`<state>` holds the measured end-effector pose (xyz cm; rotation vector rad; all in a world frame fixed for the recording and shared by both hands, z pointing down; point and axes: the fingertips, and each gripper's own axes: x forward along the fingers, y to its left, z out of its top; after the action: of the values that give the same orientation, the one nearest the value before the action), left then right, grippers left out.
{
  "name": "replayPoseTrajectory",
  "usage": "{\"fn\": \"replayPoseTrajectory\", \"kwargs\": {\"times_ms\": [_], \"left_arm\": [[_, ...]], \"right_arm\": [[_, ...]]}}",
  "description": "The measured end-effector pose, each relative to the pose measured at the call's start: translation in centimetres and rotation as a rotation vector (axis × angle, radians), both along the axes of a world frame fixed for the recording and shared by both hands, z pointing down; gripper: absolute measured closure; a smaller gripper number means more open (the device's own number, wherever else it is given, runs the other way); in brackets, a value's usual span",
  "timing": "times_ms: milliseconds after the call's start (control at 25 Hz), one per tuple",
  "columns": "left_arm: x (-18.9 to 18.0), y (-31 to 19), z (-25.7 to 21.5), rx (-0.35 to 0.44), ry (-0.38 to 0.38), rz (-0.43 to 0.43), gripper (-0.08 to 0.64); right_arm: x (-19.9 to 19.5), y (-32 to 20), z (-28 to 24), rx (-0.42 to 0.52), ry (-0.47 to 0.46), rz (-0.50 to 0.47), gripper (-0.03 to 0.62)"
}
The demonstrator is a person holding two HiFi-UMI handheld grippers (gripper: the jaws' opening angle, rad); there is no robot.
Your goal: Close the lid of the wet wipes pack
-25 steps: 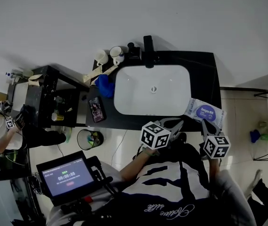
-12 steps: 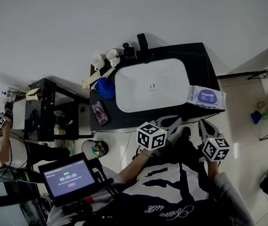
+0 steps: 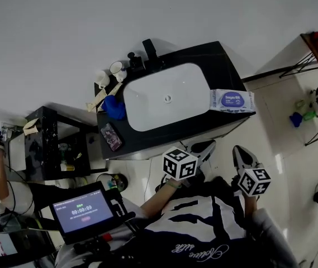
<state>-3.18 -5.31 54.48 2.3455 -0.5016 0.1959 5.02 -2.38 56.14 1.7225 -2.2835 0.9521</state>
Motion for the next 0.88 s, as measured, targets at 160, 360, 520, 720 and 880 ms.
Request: {"fn": "replayPoseTrajectory", "kwargs": {"times_ms": [160, 360, 520, 720, 880], "left_arm": [[0.4, 0.1, -1.3, -0.021, 0.025, -0.032, 0.559], [2.0, 2.9, -3.9, 0.015, 0.099, -0.075, 0.56], [3.6, 6.2, -4.7, 0.04, 0.104, -0.091, 0.559], [5.6, 11.2, -5.0, 0.043, 0.102, -0.103, 0.56], [6.4, 15.0, -4.8, 0.049, 0.097, -0.126, 0.558]], "right_arm": [[0.2, 0.4, -1.1, 0.014, -0.009, -0.007, 0.594], [1.4, 4.1, -2.0, 0.07, -0.027, -0.006, 0.594], [2.5, 7.2, -2.7, 0.097, -0.03, -0.021, 0.594], [3.6, 11.1, -4.1, 0.129, -0.025, -0.067, 0.594], [4.0, 14.3, -4.4, 0.143, -0.016, -0.107, 0.594]]}}
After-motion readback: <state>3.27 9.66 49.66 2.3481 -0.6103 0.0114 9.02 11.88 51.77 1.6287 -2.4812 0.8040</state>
